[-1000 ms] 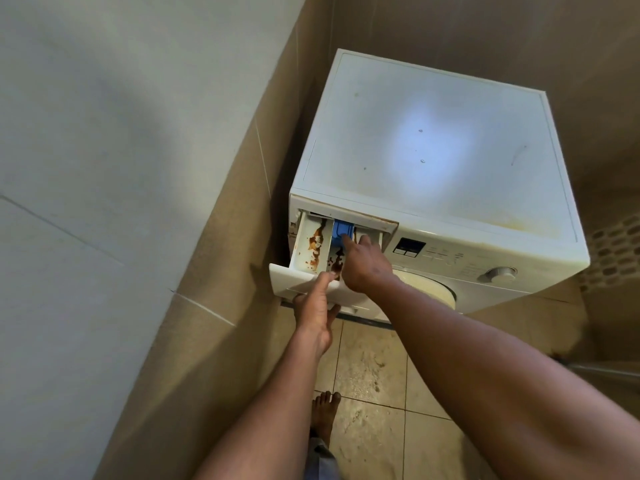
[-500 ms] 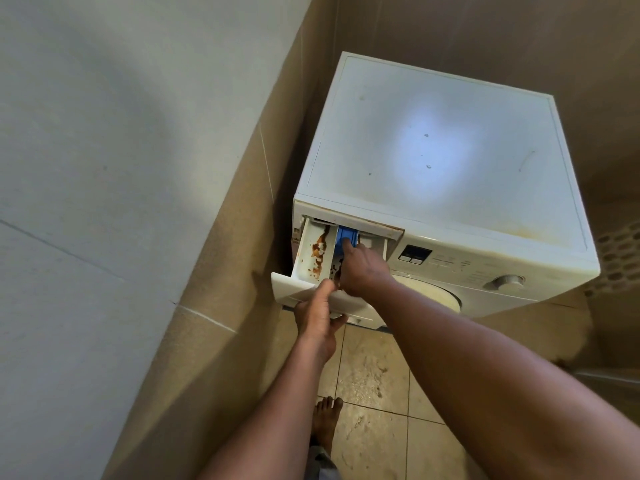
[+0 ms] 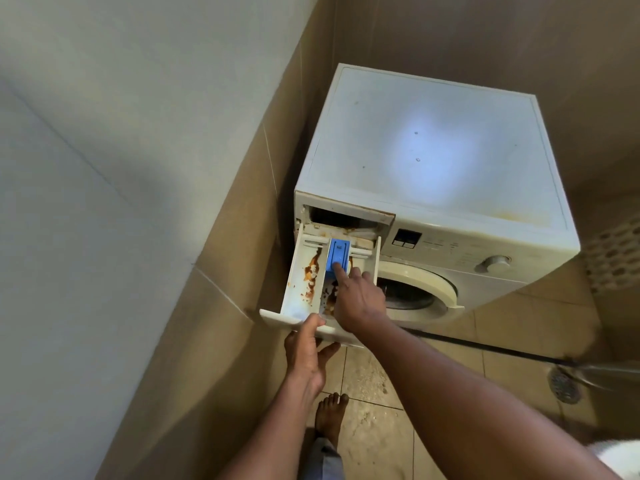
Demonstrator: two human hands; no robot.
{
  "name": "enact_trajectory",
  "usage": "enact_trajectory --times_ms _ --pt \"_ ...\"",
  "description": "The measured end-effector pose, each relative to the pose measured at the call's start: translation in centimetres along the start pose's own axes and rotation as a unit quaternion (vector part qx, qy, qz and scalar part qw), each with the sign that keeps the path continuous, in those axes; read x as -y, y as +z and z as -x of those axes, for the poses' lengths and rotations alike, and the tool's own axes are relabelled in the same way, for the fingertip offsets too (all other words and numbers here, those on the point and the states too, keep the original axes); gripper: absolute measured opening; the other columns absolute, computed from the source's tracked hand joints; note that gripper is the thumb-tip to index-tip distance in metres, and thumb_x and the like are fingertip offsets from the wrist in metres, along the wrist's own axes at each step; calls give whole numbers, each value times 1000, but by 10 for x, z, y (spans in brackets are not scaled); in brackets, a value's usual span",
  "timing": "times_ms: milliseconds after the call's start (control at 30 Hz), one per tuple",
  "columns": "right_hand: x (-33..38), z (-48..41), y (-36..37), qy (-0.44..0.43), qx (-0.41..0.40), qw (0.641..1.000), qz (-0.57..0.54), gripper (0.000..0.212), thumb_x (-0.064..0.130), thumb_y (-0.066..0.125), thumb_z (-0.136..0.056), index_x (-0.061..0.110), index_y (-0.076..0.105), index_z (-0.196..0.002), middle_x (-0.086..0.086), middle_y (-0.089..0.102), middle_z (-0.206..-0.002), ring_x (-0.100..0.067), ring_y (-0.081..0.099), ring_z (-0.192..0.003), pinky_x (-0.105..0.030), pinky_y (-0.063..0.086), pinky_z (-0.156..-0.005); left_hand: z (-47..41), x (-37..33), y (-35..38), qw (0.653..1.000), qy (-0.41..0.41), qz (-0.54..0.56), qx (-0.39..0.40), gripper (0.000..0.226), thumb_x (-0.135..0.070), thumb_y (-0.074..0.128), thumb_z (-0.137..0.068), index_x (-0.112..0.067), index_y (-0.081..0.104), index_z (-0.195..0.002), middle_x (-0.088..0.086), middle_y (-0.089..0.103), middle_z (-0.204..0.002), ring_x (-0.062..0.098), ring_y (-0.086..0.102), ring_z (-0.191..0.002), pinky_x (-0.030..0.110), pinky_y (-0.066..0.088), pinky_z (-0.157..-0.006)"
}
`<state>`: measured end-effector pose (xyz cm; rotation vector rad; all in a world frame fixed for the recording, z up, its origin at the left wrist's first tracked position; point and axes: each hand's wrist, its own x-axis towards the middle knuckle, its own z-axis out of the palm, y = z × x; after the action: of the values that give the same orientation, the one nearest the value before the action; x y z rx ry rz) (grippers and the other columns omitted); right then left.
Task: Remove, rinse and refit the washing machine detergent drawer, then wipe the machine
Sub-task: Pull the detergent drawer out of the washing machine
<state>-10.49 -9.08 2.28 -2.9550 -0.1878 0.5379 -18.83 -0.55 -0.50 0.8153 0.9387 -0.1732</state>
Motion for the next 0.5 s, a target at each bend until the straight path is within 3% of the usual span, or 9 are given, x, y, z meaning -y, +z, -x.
enact_trajectory --times_ms 167,267,400,500 --pt "-17 65 2 -27 -80 995 -55 80 26 57 -92 29 8 -156 -6 44 -128 -19 45 -110 -37 52 -86 41 21 -19 999 29 21 39 45 -6 62 -73 -11 62 -118 21 63 -116 31 60 -104 44 60 -74" --pt "-40 116 -3 -22 -172 978 -113 69 22 56 -91 27 22 -151 -1 46 -116 -14 43 -98 -30 49 -78 75 37 -21 996 35 23 76 38 2 54 -80 -11 64 -114 18 65 -111 31 60 -103 53 55 -87" --pt "-92 203 -8 69 -269 935 -218 43 26 64 -86 23 42 -124 3 51 -111 -13 50 -96 -33 53 -76 135 75 -21 992 42 -13 121 40 1 56 -78 -12 65 -114 19 65 -120 35 58 -116 59 50 -96" --pt "-134 270 -8 164 -238 904 -314 32 31 64 -88 23 47 -114 4 60 -109 -13 60 -91 -37 58 -73 188 105 -16 985 41 -39 163 37 1 55 -79 -15 66 -110 15 69 -114 33 59 -115 62 46 -101"
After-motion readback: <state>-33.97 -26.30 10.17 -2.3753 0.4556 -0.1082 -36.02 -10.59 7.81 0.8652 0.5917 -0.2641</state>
